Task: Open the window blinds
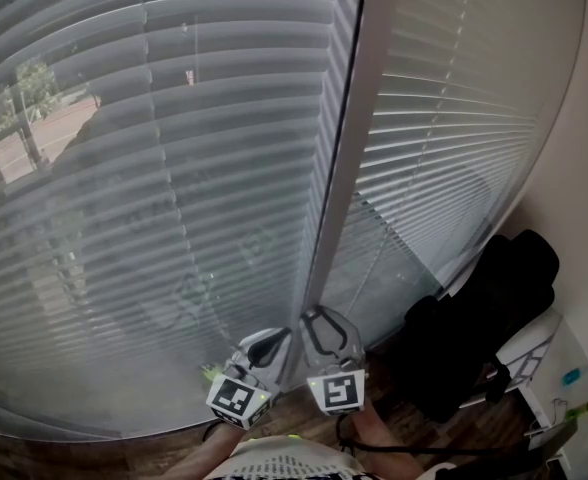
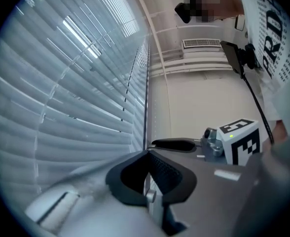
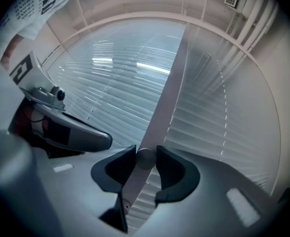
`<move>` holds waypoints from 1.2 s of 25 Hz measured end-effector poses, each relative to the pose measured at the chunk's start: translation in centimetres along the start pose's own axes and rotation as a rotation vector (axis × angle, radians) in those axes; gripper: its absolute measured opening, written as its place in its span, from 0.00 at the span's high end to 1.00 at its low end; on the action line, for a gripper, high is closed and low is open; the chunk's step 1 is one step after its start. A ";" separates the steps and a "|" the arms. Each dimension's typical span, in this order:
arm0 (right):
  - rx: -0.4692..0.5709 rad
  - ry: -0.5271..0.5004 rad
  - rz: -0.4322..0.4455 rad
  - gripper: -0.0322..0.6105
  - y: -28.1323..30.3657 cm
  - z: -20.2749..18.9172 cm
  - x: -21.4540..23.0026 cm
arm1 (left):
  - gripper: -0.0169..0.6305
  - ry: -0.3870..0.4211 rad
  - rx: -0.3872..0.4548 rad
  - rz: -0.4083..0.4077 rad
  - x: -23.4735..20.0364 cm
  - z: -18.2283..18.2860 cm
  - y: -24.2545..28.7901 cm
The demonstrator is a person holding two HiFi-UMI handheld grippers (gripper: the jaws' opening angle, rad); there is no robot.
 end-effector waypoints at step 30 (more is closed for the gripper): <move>-0.006 0.378 -0.135 0.74 -0.3 -1.1 0.4 | 0.99 -0.008 -0.015 -0.017 -0.1 -0.7 -0.3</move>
Point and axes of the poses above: the fingertips, and each gripper's own axes: y forward along the fingers, x to its right, z out of its top, the point moved 7 cm from there along -y, backward along the fingers, and after that the axes turned 13 degrees about x, right-handed, at the moved point
